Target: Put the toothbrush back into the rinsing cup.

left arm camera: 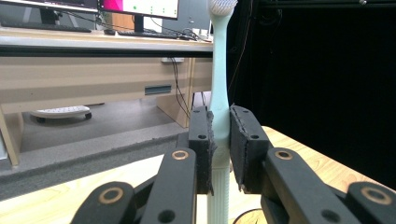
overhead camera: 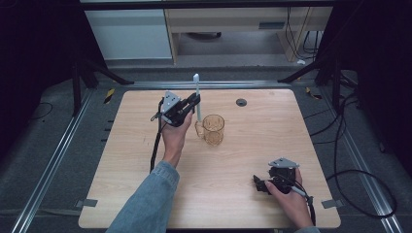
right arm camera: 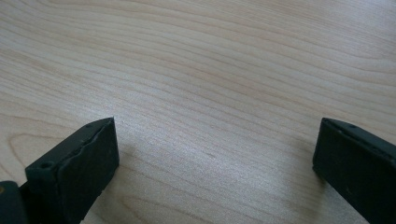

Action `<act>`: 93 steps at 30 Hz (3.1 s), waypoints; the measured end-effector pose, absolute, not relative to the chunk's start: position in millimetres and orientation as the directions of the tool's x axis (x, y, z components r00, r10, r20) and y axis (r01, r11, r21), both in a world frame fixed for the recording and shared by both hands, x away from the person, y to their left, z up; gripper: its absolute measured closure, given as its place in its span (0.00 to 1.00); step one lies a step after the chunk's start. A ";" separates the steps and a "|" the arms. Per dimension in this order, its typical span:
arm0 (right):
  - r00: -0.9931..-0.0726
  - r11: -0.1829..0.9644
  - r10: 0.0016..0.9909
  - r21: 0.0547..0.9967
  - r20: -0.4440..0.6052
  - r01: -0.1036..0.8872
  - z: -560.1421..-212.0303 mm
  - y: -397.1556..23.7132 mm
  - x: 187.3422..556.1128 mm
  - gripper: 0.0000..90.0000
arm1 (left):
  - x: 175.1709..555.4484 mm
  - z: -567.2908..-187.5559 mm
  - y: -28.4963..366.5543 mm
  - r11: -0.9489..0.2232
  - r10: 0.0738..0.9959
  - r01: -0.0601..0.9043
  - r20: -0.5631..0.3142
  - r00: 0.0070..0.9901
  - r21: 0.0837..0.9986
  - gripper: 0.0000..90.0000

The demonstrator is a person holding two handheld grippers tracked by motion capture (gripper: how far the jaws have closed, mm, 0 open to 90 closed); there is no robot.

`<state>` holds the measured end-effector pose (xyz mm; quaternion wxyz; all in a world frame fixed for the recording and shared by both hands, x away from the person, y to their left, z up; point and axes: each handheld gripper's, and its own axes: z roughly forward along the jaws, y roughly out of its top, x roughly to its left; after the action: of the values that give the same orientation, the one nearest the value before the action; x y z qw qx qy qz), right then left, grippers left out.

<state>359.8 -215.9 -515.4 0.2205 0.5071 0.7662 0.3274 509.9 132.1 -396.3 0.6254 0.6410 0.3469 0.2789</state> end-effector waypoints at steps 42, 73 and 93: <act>-0.389 0.270 0.921 0.725 -0.003 0.634 -515.3 -215.8 359.4 0.01 | 510.2 -418.4 132.9 0.031 0.792 0.121 -0.099 0.603 0.992 0.87; -0.389 0.270 0.921 0.726 -0.004 0.633 -515.4 -215.8 359.4 0.01 | 502.8 -440.7 131.2 0.038 0.796 0.143 -0.116 0.594 0.989 0.87; -0.389 0.271 0.921 0.725 -0.005 0.633 -515.4 -215.8 359.4 0.01 | 497.2 -450.9 130.9 0.039 0.797 0.159 -0.127 0.591 0.987 0.87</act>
<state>359.4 -215.8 -515.4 0.2201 0.5068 0.7664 0.3278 497.2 130.9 -450.9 0.6177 0.6432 0.3714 0.2582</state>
